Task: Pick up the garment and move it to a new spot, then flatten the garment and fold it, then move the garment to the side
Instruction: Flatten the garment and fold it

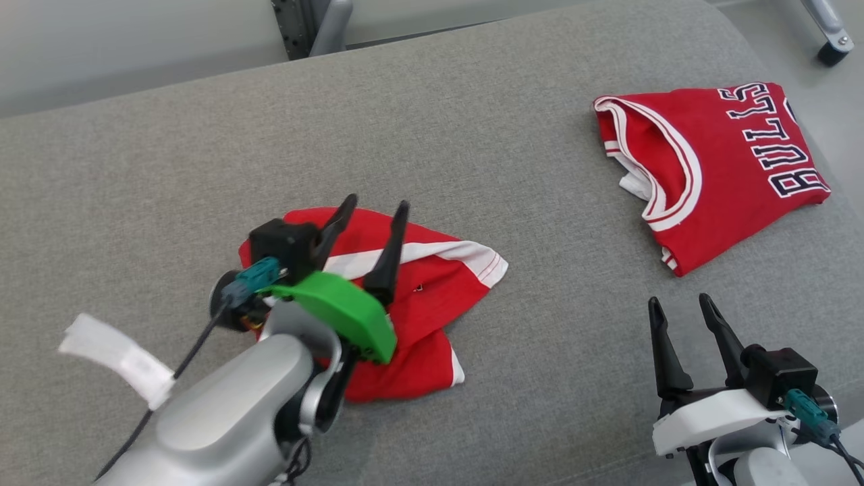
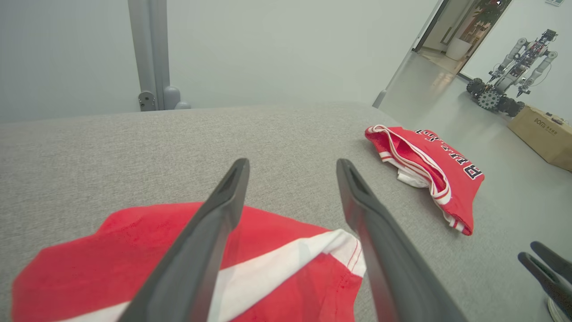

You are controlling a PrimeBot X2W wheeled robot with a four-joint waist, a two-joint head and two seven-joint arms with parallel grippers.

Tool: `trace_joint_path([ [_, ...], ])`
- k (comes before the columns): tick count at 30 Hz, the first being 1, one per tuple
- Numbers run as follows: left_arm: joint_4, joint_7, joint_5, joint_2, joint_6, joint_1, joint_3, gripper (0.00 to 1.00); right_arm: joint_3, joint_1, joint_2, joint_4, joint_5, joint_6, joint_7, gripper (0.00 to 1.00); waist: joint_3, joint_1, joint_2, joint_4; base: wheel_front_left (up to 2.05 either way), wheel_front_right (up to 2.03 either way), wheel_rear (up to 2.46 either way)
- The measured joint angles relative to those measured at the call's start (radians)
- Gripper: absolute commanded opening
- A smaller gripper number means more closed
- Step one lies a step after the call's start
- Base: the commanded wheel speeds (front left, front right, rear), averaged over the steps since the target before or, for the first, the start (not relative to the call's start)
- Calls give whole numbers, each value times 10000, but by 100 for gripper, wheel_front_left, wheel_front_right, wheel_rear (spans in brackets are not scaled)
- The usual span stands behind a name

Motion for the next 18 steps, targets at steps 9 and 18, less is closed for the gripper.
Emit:
trace_joint_path([
  [9,-1641,-176,-514,2986,-1120,1785,895,100,-88,211,0,-79,-353,0,0,100,-421,0,0,619,0,0,0],
  [18,161,-236,-324,2376,-3578,2566,1887,100,82,181,-4,-58,-539,0,0,100,-411,0,0,813,0,0,0],
])
